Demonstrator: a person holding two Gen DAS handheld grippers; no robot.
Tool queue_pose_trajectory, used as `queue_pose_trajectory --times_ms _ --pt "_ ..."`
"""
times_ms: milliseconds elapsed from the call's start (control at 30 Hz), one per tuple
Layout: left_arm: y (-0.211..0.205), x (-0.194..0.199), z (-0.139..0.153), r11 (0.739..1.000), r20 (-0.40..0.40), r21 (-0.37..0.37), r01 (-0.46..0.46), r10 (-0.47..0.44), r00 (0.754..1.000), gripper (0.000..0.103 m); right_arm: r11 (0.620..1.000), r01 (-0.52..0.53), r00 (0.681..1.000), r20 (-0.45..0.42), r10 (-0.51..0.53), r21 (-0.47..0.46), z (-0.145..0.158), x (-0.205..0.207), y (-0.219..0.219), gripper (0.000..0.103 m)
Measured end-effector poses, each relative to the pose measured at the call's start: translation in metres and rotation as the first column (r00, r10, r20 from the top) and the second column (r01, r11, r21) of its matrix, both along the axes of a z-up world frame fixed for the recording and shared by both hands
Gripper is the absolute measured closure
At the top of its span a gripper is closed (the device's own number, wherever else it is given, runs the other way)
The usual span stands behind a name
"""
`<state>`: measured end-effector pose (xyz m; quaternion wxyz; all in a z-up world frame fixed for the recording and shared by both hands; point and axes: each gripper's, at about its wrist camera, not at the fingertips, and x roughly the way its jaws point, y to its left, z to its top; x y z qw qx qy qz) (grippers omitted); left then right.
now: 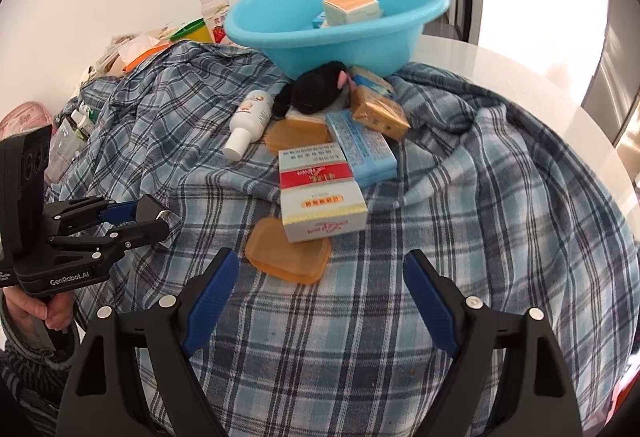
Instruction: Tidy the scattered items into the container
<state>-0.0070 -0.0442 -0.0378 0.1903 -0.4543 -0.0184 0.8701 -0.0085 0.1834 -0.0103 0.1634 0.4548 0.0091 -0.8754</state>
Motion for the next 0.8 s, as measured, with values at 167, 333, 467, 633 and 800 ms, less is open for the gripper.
queue_pose_trajectory --times_ms 167,333,467,633,800 --pt "0.001 0.002 0.003 1.0 -0.004 -0.007 -0.007 0.007 1.0 0.061 0.998 -0.044 0.999 0.004 0.044 0.033 -0.008 -0.017 -0.009 0.02" --pt "0.002 0.001 0.005 1.0 -0.003 -0.021 -0.008 0.008 1.0 0.061 0.997 -0.05 0.998 0.04 0.048 0.051 -0.023 -0.035 -0.01 0.02" --pt "-0.001 0.0 0.006 1.0 -0.005 -0.017 -0.019 0.019 1.0 0.061 0.997 -0.06 0.997 0.052 0.057 0.054 -0.03 -0.043 -0.013 0.024" --pt "-0.003 0.0 0.006 0.999 0.0 -0.024 -0.022 0.022 1.0 0.061 0.995 -0.079 0.996 0.035 0.077 0.056 -0.027 -0.039 -0.016 0.049" --pt "-0.003 0.002 0.008 1.0 -0.007 -0.021 -0.021 0.021 1.0 0.061 0.997 -0.077 0.997 -0.004 0.077 0.022 -0.009 -0.024 -0.011 0.049"
